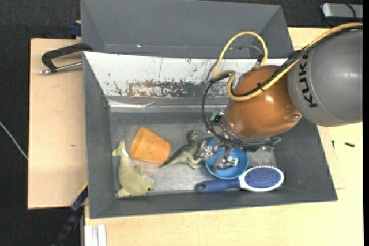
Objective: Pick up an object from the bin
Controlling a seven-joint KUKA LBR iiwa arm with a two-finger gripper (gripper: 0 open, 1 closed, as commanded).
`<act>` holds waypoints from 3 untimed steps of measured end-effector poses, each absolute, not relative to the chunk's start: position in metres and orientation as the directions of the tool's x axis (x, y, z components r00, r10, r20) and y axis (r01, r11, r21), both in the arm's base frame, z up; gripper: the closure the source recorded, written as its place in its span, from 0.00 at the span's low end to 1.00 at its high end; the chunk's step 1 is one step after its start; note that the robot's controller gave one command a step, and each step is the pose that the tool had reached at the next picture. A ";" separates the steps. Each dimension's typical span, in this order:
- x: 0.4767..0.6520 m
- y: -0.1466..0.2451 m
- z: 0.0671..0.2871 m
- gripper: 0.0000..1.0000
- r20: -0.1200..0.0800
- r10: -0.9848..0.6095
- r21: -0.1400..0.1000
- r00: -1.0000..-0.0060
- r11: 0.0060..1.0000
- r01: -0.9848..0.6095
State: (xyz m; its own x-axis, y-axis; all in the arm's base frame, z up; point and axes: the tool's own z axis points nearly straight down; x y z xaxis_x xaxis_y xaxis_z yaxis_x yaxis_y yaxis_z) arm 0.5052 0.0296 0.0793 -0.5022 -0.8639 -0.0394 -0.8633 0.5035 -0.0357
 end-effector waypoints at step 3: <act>0.516 0.036 0.161 1.00 -0.007 -0.863 -0.005 -0.506 0.506 -0.863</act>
Offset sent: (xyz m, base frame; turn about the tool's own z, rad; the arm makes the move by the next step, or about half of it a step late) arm -0.0001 0.0000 0.0268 0.0007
